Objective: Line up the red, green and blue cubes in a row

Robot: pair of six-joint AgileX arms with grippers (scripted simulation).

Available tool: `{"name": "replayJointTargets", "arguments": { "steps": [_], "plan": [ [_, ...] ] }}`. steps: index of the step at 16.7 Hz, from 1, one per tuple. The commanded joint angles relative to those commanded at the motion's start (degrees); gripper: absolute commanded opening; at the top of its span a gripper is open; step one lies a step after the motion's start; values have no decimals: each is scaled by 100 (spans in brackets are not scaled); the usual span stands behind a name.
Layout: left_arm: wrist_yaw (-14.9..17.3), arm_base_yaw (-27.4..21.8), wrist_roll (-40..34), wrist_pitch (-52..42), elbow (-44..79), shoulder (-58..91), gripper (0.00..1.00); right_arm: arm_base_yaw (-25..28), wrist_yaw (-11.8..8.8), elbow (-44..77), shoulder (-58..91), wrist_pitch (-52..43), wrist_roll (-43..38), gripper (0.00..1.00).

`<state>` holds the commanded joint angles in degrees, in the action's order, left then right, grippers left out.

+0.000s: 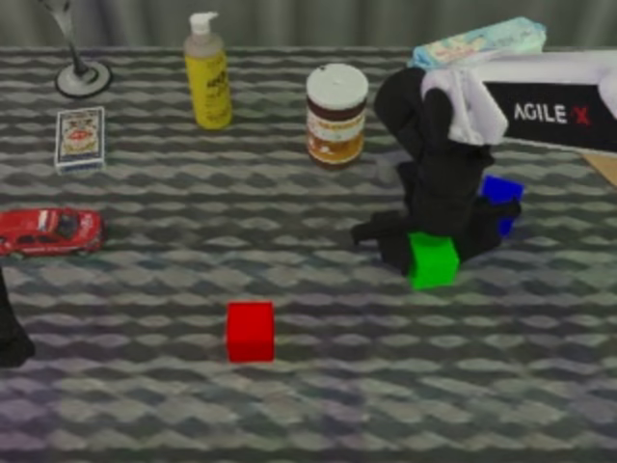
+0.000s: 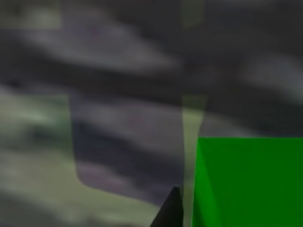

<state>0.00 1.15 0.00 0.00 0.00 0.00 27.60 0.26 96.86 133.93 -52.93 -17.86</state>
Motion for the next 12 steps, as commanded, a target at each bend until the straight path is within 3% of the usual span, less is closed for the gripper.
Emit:
{"name": "replayJointTargets", "arguments": {
  "steps": [4,12],
  "plan": [
    [0,0,0,0,0,0,100,0,0,0,0,0,0,2],
    [0,0,0,0,0,0,100,0,0,0,0,0,0,0]
  ]
}}
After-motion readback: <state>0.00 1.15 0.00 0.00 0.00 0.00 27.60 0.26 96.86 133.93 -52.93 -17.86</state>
